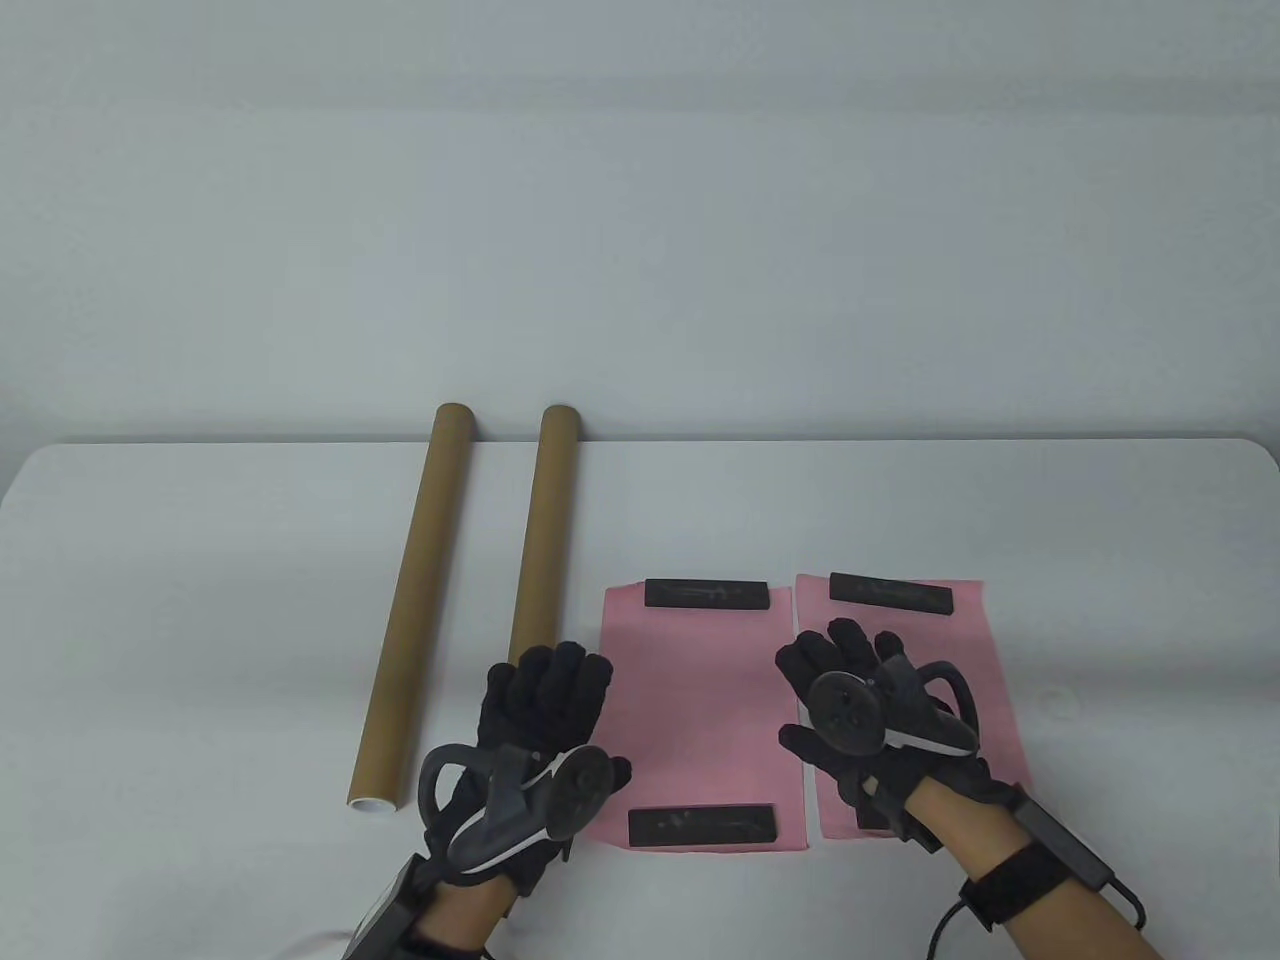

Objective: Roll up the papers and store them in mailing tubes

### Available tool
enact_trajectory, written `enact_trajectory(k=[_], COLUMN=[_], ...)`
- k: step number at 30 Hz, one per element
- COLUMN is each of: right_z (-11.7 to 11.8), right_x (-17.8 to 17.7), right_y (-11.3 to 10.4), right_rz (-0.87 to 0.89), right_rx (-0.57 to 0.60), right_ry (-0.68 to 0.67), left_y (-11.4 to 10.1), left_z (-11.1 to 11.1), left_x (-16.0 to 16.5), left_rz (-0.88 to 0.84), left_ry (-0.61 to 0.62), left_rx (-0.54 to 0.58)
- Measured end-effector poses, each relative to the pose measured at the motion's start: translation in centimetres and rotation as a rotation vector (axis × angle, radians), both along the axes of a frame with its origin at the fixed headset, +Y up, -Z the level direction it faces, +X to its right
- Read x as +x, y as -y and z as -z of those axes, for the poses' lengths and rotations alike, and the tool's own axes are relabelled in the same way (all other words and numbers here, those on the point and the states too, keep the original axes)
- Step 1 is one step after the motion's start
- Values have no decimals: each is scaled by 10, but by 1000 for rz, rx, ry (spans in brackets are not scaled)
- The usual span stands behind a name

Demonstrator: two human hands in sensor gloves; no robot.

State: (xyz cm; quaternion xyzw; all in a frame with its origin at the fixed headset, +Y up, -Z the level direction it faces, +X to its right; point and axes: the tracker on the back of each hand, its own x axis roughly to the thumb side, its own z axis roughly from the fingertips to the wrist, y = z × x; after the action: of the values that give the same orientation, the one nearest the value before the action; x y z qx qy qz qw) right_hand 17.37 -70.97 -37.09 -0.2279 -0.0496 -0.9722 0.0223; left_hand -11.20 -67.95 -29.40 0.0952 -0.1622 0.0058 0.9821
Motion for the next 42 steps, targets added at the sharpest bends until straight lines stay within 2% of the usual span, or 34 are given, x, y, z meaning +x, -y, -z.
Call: enact_trajectory(k=[7,11,13,18,24,30,35,42], right_z=[27,34,37,41,44,45,48,48], right_x=[-19,-17,-17,-19,-20,-17,-16,-16], right_y=[43,57,57,56,56,58,59,58], right_rz=[-109,-122,-77,-117,-127,-103,-100,-92], right_rx=[-161,-236,-227,-231,-236,-258,-277,-284], right_ry=[42,62,67,56,55,66,76,79], left_y=[3,4,6,14,23,44,58,76], left_z=[1,1,2,3,1,8,18,31], left_x=[2,3,6,19,48,84,109,129], left_rz=[10,9,21,74,175,338,459,551], left_ry=[22,36,47,88,168,258,313,400], left_rx=[-1,-6,-4,-35,-65,-188,-249,-368])
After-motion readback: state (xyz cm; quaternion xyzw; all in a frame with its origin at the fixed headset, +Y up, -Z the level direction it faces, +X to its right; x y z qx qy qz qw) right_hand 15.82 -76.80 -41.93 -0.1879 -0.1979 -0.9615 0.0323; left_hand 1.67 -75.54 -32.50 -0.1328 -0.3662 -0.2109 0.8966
